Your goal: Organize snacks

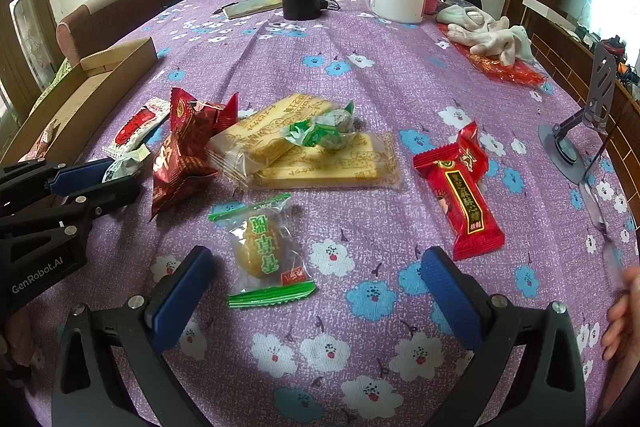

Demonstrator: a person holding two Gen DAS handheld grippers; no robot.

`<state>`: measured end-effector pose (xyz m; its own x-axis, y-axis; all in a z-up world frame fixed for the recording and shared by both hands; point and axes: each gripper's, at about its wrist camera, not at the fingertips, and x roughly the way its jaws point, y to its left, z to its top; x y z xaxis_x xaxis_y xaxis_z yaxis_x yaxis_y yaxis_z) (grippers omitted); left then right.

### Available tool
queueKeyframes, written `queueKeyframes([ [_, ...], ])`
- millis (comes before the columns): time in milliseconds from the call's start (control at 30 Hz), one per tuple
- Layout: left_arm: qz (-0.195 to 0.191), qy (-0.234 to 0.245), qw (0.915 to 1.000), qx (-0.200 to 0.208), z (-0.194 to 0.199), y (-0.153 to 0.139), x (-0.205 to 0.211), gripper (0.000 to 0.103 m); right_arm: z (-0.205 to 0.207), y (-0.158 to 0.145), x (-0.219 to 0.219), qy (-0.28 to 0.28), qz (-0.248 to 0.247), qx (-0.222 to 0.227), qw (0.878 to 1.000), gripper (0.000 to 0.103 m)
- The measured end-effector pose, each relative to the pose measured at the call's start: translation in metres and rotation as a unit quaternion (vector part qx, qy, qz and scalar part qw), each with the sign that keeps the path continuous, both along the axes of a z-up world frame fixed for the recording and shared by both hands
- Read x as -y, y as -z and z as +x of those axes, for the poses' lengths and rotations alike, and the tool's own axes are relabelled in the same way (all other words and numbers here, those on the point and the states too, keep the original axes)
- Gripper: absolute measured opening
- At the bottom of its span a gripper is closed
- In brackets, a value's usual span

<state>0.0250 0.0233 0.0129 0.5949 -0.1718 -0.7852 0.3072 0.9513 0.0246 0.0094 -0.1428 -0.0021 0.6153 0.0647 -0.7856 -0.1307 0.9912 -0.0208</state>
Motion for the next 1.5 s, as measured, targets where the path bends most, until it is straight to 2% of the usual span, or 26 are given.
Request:
queueKeyframes([
  [800, -0.001, -0.002, 1.0000, 0.003, 0.000, -0.001, 0.000, 0.030, 0.000, 0.000, -0.001, 0.000, 0.000, 0.000, 1.000, 0.103],
  [933, -0.005, -0.003, 1.0000, 0.001, 0.000, -0.001, 0.000, 0.030, -0.006, -0.002, 0.000, -0.040, -0.003, -0.024, 0.999, 0.103],
  [1067, -0.006, -0.005, 1.0000, 0.001, 0.001, 0.000, -0.001, 0.030, -0.013, -0.006, 0.011, -0.053, 0.052, -0.022, 0.997, 0.103],
  [1133, -0.005, -0.005, 1.0000, 0.002, 0.001, 0.000, -0.002, 0.030, -0.017, -0.008, 0.008, -0.070, 0.042, -0.020, 0.996, 0.101],
  [1233, -0.004, -0.004, 1.0000, 0.002, 0.001, 0.000, -0.002, 0.030, -0.018, -0.009, 0.000, -0.080, 0.028, -0.011, 0.996, 0.095],
  [1300, -0.004, -0.004, 1.0000, 0.002, 0.001, 0.000, -0.001, 0.030, -0.015, -0.006, -0.006, -0.090, 0.026, -0.018, 0.995, 0.081],
  [1333, -0.004, -0.004, 1.0000, 0.003, 0.001, 0.000, -0.001, 0.030, -0.013, -0.007, -0.009, -0.091, 0.012, -0.010, 0.996, 0.071],
  [1367, -0.003, -0.004, 1.0000, 0.002, 0.001, 0.000, -0.001, 0.030, -0.013, -0.007, -0.012, -0.088, -0.002, -0.001, 0.996, 0.052],
  [1400, -0.003, -0.004, 1.0000, 0.003, 0.001, 0.000, -0.001, 0.030, -0.011, -0.009, -0.013, -0.092, 0.006, -0.002, 0.996, 0.035],
  [1500, -0.003, -0.003, 1.0000, 0.003, 0.001, -0.001, -0.001, 0.030, -0.007, -0.010, -0.013, -0.095, 0.010, -0.007, 0.995, 0.033],
])
